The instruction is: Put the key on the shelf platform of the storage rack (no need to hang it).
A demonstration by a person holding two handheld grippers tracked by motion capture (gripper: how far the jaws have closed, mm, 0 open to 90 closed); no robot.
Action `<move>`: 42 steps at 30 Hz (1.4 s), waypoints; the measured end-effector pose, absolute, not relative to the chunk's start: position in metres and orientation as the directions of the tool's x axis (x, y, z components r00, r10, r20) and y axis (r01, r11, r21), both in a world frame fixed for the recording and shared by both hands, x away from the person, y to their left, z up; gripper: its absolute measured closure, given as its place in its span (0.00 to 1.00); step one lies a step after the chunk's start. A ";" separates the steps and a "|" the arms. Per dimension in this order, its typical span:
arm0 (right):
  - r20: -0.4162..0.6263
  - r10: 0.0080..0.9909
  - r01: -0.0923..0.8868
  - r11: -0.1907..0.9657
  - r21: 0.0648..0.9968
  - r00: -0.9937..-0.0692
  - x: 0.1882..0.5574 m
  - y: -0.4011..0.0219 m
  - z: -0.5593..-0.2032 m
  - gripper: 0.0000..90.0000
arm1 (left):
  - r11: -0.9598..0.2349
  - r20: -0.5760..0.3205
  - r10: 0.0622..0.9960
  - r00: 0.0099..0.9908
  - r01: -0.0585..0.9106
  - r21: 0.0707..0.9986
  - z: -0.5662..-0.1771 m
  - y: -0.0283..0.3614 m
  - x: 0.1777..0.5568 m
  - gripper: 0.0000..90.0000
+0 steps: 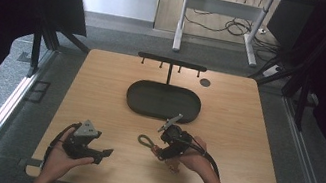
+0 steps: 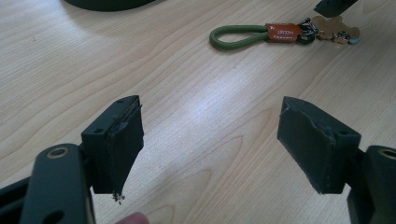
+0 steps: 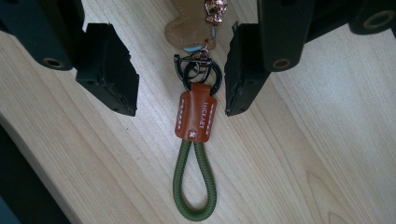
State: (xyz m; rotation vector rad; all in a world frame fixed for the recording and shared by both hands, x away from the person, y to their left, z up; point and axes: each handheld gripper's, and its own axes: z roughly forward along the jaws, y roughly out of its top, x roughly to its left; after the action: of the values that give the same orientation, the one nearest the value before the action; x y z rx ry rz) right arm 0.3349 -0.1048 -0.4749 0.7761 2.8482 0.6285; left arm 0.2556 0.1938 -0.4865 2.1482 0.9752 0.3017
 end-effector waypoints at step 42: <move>-0.015 0.467 0.436 0.837 0.331 -0.884 0.342 -0.080 -0.504 0.59 | -0.429 -0.086 0.727 0.681 0.548 0.718 -0.485 0.196 0.255 0.26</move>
State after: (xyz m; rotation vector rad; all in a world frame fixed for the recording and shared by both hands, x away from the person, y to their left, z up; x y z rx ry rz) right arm 0.3420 -0.0801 -0.5044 0.7197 2.9189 0.4918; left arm 0.2554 0.1960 -0.4854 2.1419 0.9752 0.3055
